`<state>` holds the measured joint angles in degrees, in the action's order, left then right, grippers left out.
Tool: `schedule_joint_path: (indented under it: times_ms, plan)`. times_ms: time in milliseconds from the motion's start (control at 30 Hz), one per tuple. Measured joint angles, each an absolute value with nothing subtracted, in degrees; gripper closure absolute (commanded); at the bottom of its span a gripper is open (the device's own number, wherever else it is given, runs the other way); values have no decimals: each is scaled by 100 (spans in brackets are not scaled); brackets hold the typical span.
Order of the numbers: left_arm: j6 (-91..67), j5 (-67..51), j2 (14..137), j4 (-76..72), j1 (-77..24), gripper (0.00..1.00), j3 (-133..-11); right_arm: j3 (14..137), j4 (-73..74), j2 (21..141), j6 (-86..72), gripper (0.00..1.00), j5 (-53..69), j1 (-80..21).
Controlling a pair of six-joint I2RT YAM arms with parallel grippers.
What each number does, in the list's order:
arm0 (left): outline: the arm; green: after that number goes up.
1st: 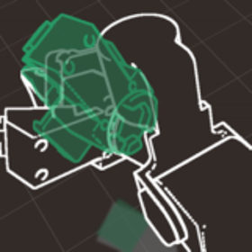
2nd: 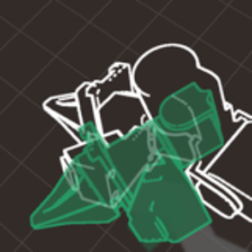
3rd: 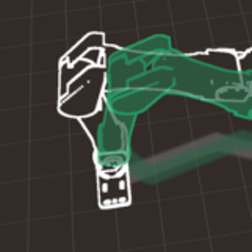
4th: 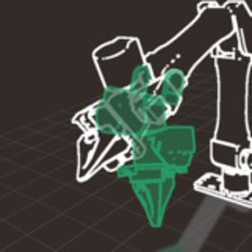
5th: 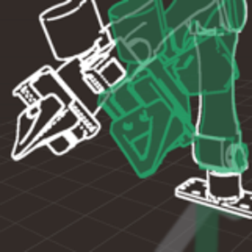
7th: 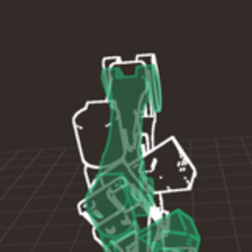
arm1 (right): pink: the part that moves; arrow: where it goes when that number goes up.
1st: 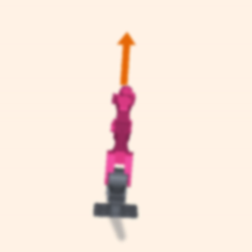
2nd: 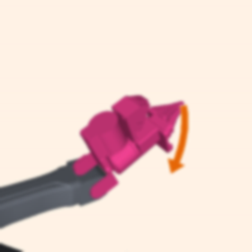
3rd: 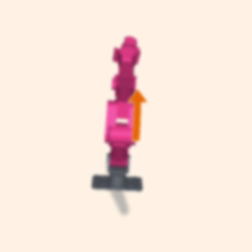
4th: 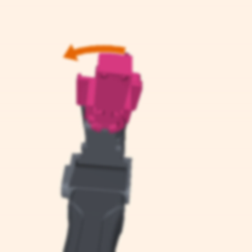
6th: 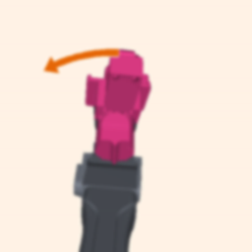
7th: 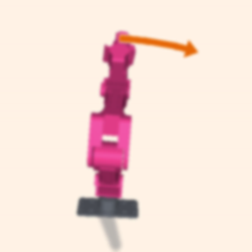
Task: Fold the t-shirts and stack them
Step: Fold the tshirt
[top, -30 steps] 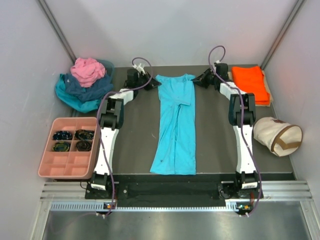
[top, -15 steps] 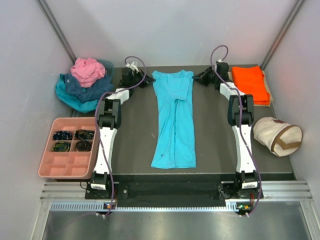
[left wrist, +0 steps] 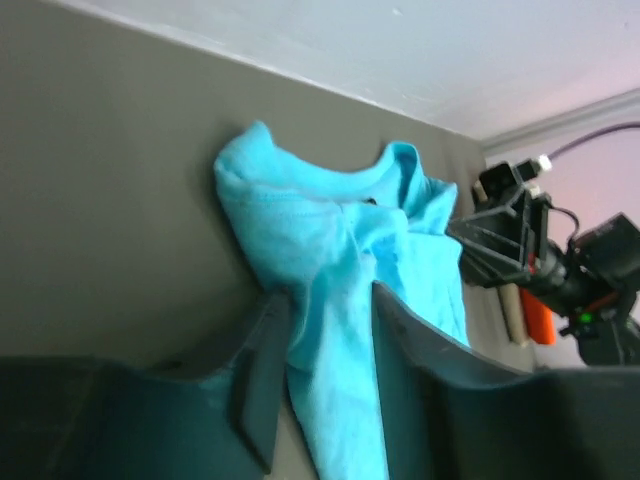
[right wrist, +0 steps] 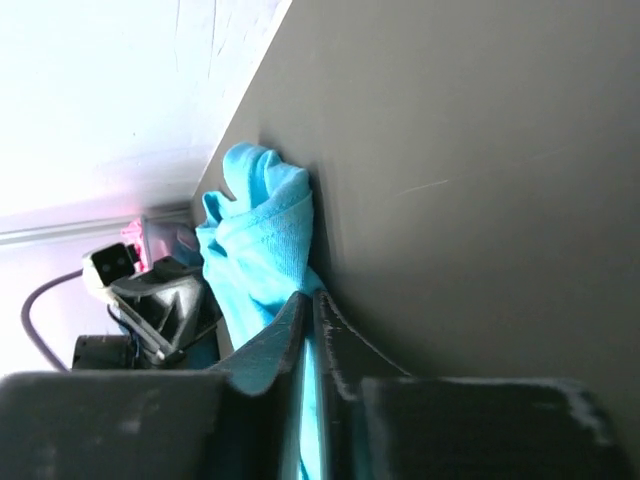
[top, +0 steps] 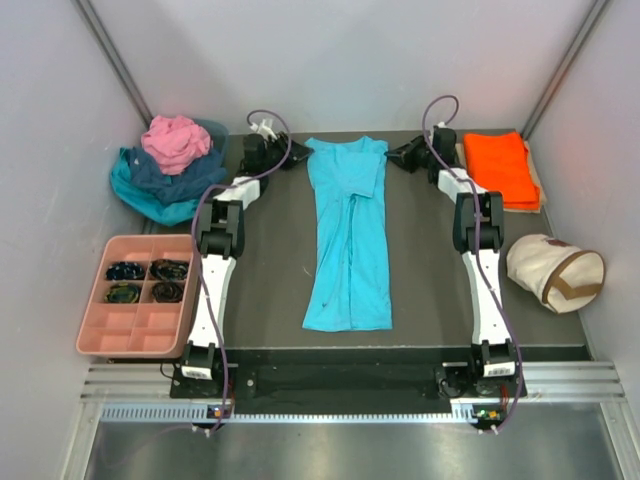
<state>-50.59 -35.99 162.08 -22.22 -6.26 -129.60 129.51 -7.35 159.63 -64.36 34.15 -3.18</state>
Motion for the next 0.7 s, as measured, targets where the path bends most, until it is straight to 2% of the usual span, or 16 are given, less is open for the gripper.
schedule_joint_path:
  times_ms: [33,100,133,233,500,700]
  plan:
    - [-5089,-3599,16210,-2296,-624,31,-13004,12954,-746,15963,-6447,74,3406,-316]
    - [-5052,-3568,16206,-2394,-628,22,-13074,12956,-797,15963,-6460,63,3413,-307]
    - [-5076,-3566,16201,-2462,-624,17,-13107,12956,-834,15963,-6477,60,3420,-298]
    - [-5076,-3551,16188,-2587,-602,12,-13113,12923,-1024,15946,-6510,53,3430,-255]
    - [-4945,-3507,15511,-2853,-438,6,-11959,12154,-895,15329,-6010,46,3367,-75]
    - [-4552,-3251,14365,-2716,-390,6,-10208,11177,443,14079,-4648,41,2851,-191]
